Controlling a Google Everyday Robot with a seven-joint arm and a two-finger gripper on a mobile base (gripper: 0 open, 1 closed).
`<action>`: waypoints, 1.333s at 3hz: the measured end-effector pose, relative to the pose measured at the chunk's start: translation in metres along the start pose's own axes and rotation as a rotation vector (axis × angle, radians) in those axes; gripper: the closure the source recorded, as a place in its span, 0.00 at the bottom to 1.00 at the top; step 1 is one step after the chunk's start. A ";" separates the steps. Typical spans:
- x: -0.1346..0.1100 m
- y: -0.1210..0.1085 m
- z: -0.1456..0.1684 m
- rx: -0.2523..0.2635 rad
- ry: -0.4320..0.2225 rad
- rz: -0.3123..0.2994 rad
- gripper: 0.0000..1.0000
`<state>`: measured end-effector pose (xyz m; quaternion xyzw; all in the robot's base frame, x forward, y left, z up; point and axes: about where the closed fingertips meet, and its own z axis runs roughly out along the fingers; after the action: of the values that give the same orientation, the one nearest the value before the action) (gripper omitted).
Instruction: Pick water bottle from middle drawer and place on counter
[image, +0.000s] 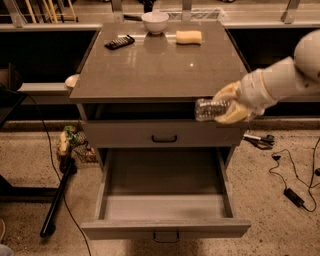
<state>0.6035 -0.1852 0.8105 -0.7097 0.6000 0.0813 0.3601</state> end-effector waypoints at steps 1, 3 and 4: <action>-0.051 -0.049 -0.048 -0.006 0.055 -0.089 1.00; -0.061 -0.070 -0.044 0.015 0.021 -0.092 1.00; -0.080 -0.112 -0.030 0.055 -0.059 -0.103 1.00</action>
Offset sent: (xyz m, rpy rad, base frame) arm 0.0107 0.0074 0.0627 -0.0724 -0.0331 0.0284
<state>0.6750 -0.1374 0.9223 -0.7267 0.5540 0.0670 0.4006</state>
